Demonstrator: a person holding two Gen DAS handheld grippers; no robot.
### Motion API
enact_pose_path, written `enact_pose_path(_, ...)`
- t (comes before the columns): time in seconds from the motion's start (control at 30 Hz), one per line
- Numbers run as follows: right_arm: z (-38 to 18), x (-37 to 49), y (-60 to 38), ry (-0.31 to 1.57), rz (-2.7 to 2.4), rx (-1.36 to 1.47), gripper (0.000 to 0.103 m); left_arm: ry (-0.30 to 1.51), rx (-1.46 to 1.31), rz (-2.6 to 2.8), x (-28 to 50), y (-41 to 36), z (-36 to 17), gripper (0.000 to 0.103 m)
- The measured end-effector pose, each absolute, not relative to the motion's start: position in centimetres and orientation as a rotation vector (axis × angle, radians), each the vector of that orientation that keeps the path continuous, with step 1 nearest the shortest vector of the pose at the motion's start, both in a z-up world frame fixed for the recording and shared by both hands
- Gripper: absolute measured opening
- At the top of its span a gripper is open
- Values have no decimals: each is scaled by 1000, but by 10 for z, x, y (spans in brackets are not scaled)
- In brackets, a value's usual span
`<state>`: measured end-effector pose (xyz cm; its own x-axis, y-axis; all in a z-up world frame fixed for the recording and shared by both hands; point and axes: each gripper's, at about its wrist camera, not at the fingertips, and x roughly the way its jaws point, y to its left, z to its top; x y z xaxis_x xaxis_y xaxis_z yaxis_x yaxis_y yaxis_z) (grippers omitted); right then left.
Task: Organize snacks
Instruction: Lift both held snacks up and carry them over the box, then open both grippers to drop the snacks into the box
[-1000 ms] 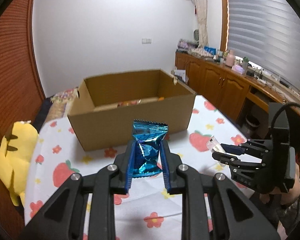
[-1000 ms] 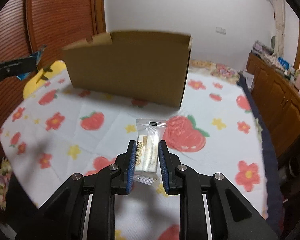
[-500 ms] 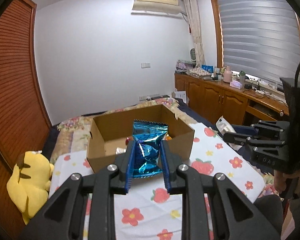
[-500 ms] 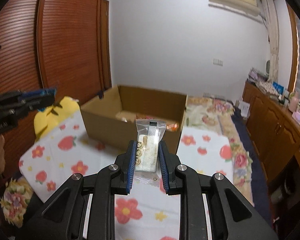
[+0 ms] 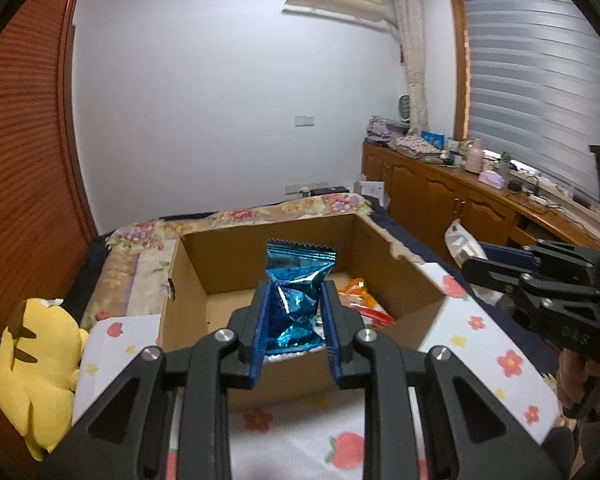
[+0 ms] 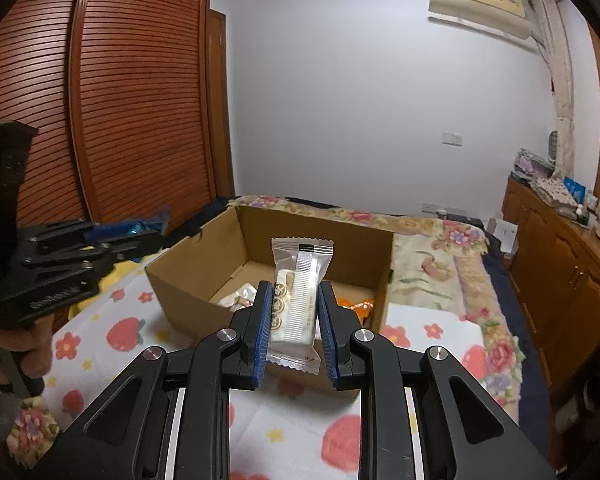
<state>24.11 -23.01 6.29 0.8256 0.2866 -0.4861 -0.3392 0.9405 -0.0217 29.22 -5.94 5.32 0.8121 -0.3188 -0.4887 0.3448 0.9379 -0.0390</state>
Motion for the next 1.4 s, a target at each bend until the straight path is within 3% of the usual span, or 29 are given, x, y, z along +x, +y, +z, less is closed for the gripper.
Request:
enact_pose_path(0.37, 18, 314, -220, 571, 326, -131, 20, 598, 17, -320, 370, -60, 0, 22)
enact_pose_path(0.67, -7, 342, -216, 611, 339, -98, 20, 611, 21, -288, 386, -52, -17, 23)
enact_pose_path(0.7, -8, 343, -216, 613, 339, -96, 20, 609, 25, -281, 387, -52, -18, 25)
enact_pose_path(0.77, -12, 346, -215, 622, 341, -93, 21, 604, 43, -237, 386, -52, -19, 41)
enact_pose_path(0.8, -14, 347, -215, 627, 339, -93, 22, 595, 46, -218, 386, -51, -18, 56)
enact_pose_path(0.9, -16, 348, -213, 627, 322, -106, 45, 572, 32, -209, 378, -48, -16, 59)
enact_pose_path(1.4, 29, 245, -214, 558, 298, -85, 45, 498, 66, -218, 258, -39, 36, 60)
